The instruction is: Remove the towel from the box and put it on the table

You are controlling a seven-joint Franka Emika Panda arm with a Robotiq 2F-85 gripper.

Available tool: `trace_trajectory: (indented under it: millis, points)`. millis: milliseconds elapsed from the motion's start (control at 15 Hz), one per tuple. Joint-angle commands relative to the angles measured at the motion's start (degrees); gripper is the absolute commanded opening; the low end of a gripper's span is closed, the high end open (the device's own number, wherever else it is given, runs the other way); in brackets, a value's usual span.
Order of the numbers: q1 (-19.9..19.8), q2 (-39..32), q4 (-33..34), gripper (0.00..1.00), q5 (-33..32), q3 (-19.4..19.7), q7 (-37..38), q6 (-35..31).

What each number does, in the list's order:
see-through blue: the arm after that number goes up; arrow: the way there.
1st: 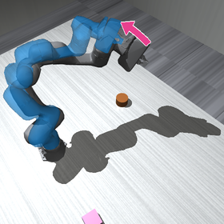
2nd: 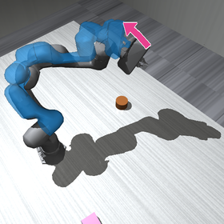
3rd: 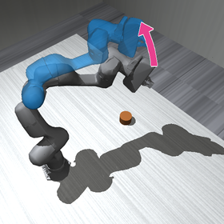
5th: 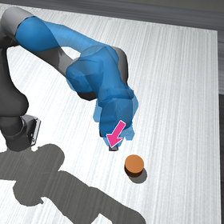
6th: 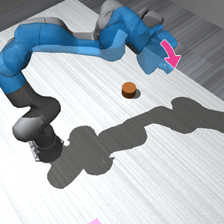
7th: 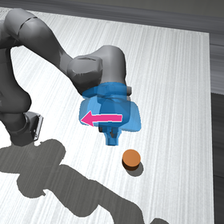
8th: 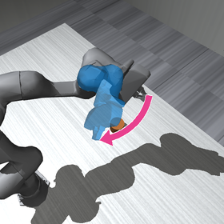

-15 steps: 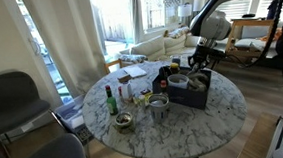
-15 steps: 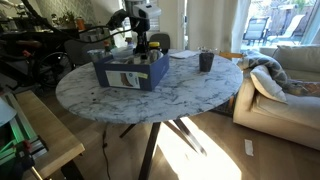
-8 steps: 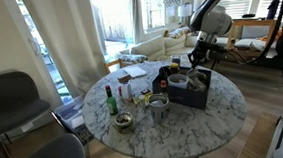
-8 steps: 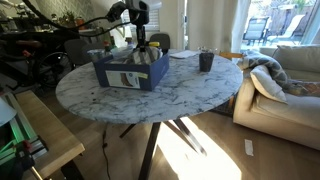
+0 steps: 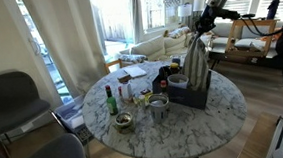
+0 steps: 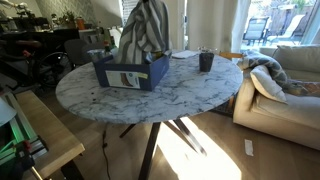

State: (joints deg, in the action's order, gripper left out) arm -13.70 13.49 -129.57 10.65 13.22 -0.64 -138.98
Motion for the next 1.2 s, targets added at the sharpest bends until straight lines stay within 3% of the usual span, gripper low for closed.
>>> trace_trajectory:
  millis: [0,133,267,800,1133]
  points:
    - [0.38,2.61,0.05,0.03,-0.87,0.59,-0.03,0.07]
    - [0.27,5.98,-0.61,0.01,-1.31,0.67,-0.29,0.08]
    - [-0.56,5.25,3.07,0.01,1.71,2.23,2.91,-3.10]
    - [-3.80,-4.11,23.61,0.01,4.90,8.62,10.25,-10.71]
    - [-4.21,-11.83,21.39,0.01,3.23,7.37,12.88,-14.15]
